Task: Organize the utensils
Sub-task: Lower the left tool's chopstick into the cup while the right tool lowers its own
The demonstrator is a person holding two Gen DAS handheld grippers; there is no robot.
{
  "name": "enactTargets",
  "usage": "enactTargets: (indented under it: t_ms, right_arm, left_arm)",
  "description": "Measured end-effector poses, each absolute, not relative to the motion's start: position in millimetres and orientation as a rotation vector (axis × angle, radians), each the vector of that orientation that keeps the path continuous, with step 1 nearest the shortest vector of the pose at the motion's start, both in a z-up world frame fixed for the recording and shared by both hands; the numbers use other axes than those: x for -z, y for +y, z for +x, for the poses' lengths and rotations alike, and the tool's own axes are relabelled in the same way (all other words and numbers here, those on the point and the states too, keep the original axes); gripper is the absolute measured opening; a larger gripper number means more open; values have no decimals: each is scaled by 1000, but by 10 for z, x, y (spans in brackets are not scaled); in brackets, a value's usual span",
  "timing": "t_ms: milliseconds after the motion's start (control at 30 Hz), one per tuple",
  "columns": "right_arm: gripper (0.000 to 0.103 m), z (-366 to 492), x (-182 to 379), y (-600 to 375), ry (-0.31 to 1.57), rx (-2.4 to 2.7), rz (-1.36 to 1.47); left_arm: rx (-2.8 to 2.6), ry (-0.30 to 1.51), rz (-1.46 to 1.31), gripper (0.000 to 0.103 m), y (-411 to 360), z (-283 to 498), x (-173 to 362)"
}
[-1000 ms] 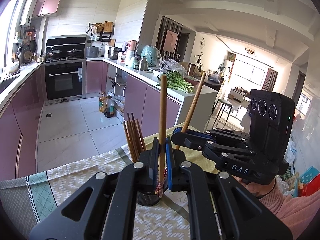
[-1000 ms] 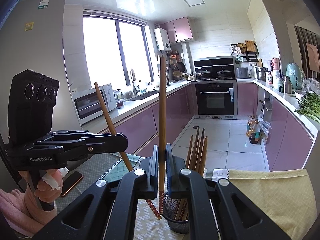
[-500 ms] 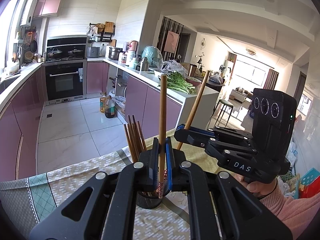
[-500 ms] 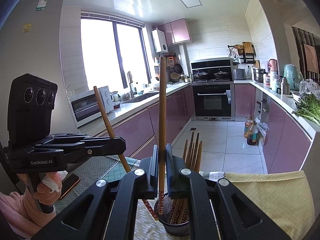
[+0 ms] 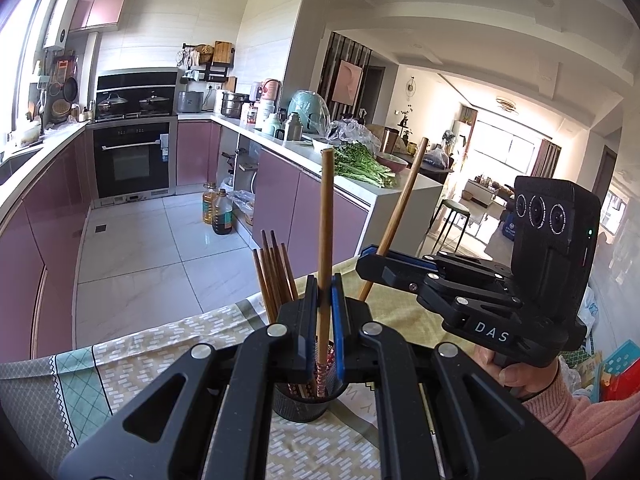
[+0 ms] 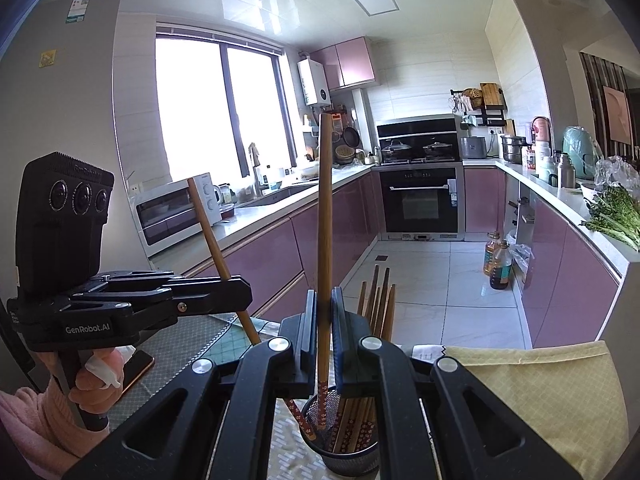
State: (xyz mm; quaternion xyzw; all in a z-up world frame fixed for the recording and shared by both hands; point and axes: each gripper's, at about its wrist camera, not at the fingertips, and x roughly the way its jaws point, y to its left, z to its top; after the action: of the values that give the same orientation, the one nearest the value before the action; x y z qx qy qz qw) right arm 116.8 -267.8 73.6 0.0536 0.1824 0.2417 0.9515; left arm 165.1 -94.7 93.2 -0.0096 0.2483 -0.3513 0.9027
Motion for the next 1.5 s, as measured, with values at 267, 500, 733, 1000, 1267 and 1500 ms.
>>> enactTargets:
  t_ms: [267, 500, 733, 1000, 1267, 1500]
  right_arm:
    - [6, 1243, -702, -2669, 391, -480, 112]
    - [6, 1312, -688, -2647, 405, -468, 98]
    - [6, 1367, -650, -2624, 422, -455, 89]
    - [6, 1424, -602, -2573, 440, -442, 80]
    - [6, 1462, -497, -2576, 470, -445, 78]
    - [6, 1476, -370, -2577, 502, -449, 77]
  left_arm:
    - [726, 523, -22, 7, -953, 1671, -930]
    - [716, 538, -15, 7, -961, 1681, -915]
    - [711, 561, -13, 7, -972, 1709, -879]
    - [696, 584, 9, 7, -1030, 1756, -811]
    - [687, 600, 35, 7, -1062, 1749, -736]
    - [680, 624, 53, 7, -1095, 1770, -644]
